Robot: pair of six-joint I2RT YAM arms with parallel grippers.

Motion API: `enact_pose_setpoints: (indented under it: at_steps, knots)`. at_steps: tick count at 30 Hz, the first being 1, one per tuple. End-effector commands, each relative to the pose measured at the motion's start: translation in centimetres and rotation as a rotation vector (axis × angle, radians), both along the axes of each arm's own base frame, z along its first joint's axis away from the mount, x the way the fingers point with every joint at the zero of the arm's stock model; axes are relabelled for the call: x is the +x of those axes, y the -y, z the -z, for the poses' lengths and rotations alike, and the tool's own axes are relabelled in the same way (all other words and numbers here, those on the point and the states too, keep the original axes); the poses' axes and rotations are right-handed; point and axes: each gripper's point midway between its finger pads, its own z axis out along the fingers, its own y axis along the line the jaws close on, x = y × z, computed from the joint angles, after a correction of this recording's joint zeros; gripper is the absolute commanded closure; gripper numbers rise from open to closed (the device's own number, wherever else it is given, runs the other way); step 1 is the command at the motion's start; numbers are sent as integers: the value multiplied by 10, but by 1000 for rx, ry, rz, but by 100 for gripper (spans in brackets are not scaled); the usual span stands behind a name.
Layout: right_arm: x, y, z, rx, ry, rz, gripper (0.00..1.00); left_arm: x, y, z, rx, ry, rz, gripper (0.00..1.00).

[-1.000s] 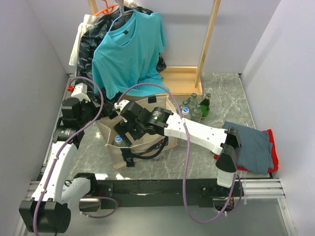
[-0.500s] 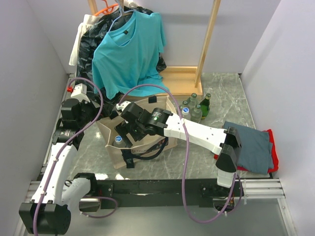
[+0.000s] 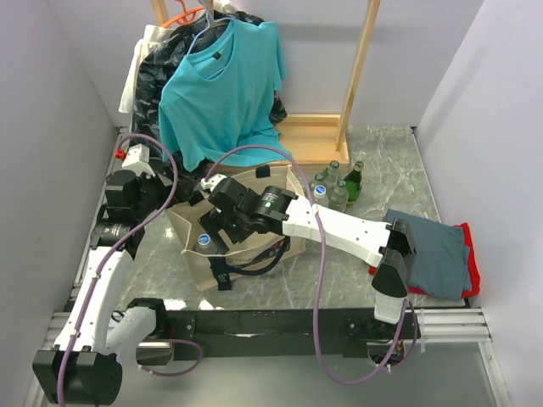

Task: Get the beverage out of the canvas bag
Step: Adjust the drink in the canvas bag.

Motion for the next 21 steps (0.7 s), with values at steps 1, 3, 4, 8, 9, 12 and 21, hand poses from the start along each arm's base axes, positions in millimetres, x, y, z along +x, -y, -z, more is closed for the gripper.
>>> enact_pose_setpoints:
  at_steps: [1, 3, 4, 8, 9, 12, 21]
  knots:
    - [-7, 1, -10, 22, -6, -12, 7, -1, 4, -7, -12, 33, 19, 4]
    - [-8, 2, -9, 17, -10, -10, 14, -1, 3, -7, -10, 33, 18, 4]
    - [-8, 2, -7, 11, -14, -13, 15, -1, 3, -7, -10, 32, 18, 4]
    - [-11, 1, -5, 9, -29, -27, 23, -2, 3, -6, -9, 30, 16, 4]
    - [-11, 1, -5, 9, -29, -24, 27, -2, 3, -7, -11, 33, 17, 4]
    - [-13, 0, -3, 9, -42, -33, 39, -2, 3, -7, -11, 33, 16, 4]
    - [-16, 1, 0, 4, -54, -45, 73, -2, 4, -7, -14, 32, 20, 4]
